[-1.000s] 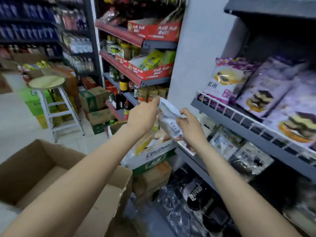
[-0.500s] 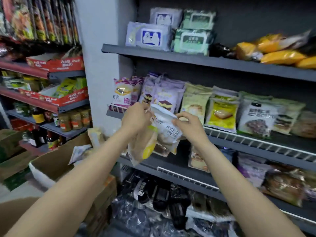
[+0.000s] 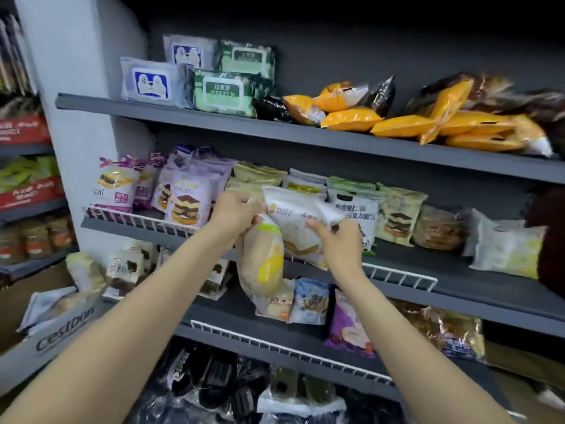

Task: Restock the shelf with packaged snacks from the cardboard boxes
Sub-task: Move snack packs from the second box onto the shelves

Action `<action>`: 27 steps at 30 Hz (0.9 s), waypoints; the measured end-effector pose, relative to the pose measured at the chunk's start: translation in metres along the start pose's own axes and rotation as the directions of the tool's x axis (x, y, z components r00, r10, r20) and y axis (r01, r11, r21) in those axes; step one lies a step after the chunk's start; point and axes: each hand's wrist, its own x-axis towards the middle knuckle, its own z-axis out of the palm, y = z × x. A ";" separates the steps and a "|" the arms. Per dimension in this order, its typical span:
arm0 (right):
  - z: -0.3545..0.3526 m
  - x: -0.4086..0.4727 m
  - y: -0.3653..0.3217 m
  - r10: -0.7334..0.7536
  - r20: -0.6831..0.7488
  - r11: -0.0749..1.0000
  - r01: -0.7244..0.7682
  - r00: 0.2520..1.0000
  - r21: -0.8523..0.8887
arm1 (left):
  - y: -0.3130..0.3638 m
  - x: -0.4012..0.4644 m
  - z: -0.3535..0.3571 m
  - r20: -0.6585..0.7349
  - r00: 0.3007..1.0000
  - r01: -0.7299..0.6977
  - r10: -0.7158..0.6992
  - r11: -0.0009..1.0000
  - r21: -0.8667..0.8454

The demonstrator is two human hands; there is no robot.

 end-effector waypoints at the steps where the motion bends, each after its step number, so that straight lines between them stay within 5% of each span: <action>1: -0.007 0.014 0.007 0.029 -0.041 0.999 -0.030 0.999 -0.019 | 0.004 0.002 0.007 -0.018 1.000 -0.007 0.007 1.000 0.005; 4: -0.023 0.049 0.018 0.155 -0.083 0.980 -0.143 0.984 0.135 | 0.010 0.010 0.017 -0.087 0.992 -0.092 0.092 0.996 0.012; 13: 0.016 0.123 0.035 0.229 0.071 0.969 -0.234 0.971 0.078 | -0.003 0.054 0.002 -0.151 0.980 -0.147 0.131 0.984 -0.099; 18: 0.054 0.140 0.060 0.291 0.236 0.926 -0.211 0.927 -0.312 | -0.012 0.076 -0.011 -0.141 0.984 -0.129 0.108 0.981 -0.145; 23: 0.068 0.128 0.075 0.232 0.200 0.860 -0.104 0.952 -0.500 | -0.024 0.091 -0.016 -0.029 0.995 -0.097 0.093 0.974 -0.206; 27: 0.056 0.113 0.068 0.072 0.087 0.975 -0.052 0.994 -0.218 | -0.020 0.096 0.000 0.013 0.997 -0.071 0.081 0.929 -0.362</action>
